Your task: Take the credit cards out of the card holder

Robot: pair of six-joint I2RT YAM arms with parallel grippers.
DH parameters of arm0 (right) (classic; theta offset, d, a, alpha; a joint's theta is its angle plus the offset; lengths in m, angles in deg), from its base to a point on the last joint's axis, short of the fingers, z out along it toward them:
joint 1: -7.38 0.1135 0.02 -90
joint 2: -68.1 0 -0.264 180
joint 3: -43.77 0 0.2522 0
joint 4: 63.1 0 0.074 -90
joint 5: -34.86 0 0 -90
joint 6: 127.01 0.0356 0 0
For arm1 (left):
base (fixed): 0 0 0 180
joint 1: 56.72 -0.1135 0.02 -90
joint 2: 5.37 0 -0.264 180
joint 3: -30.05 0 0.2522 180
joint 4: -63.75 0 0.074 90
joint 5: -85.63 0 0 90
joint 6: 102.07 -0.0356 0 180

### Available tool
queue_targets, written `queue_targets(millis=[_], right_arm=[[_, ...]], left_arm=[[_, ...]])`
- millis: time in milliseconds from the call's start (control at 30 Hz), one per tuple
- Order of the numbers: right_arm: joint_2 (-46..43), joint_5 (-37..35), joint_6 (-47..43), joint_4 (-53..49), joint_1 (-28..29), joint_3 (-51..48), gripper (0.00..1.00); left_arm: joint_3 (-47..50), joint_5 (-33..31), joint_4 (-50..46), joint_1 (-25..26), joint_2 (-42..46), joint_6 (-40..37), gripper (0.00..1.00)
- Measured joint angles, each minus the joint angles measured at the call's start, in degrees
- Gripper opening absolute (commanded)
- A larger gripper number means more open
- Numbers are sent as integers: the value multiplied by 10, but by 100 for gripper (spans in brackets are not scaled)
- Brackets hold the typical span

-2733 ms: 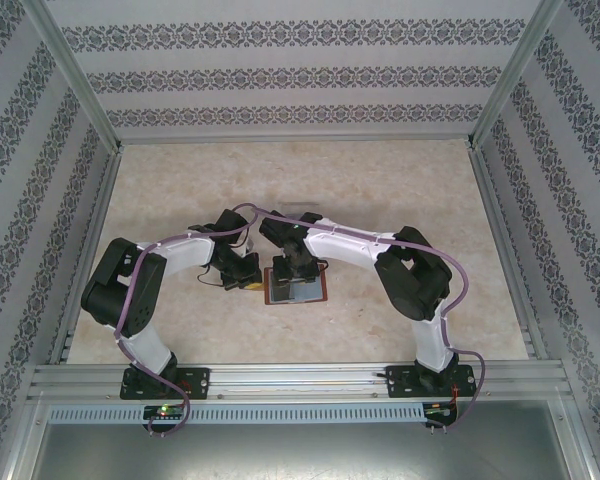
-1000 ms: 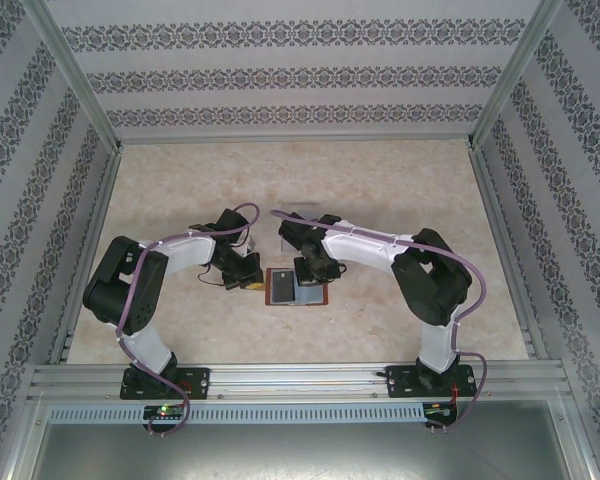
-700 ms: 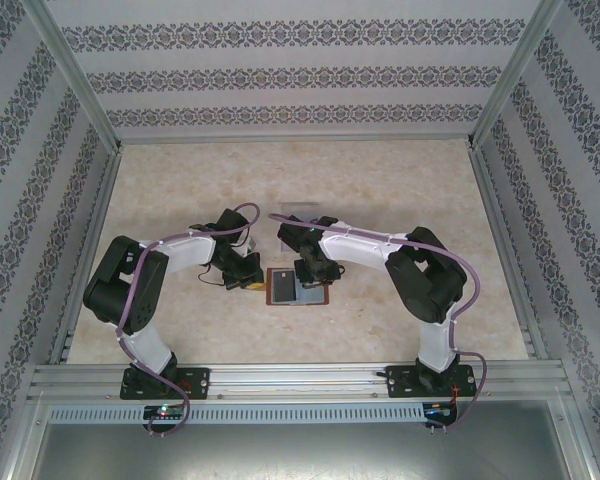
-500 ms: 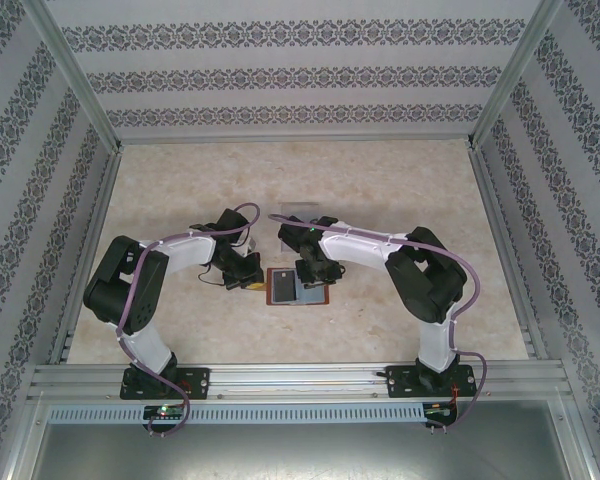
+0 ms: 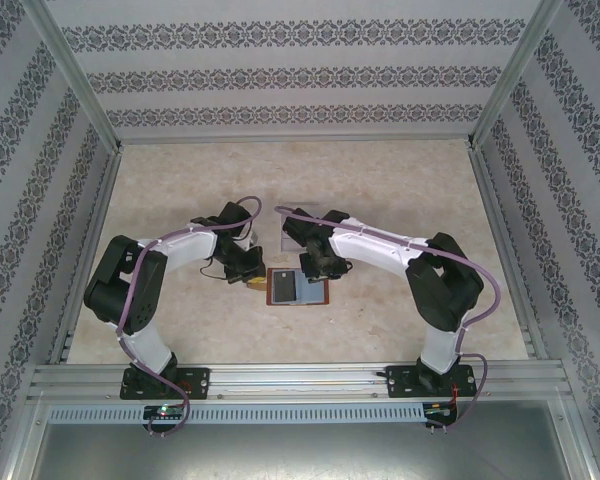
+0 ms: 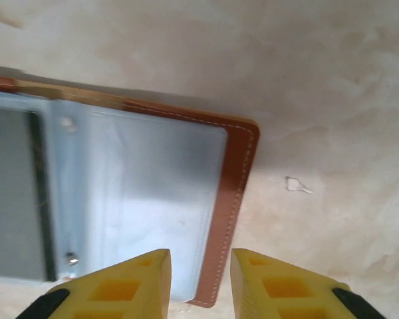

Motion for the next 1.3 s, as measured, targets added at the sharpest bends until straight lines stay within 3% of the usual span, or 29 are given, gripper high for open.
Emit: queue_targets(millis=[167, 467, 1100, 1300], right_arm=[[-8, 75, 16, 66, -3, -4, 18], [9, 184, 45, 177, -15, -34, 14], [40, 150, 31, 182, -31, -74, 11], [39, 145, 24, 179, -31, -74, 19]], left_arm=[[-4, 4, 0, 15, 0, 1, 0], [-10, 16, 5, 45, 0, 19, 0], [-27, 17, 17, 52, -20, 31, 0], [-33, 20, 18, 64, -31, 31, 0]])
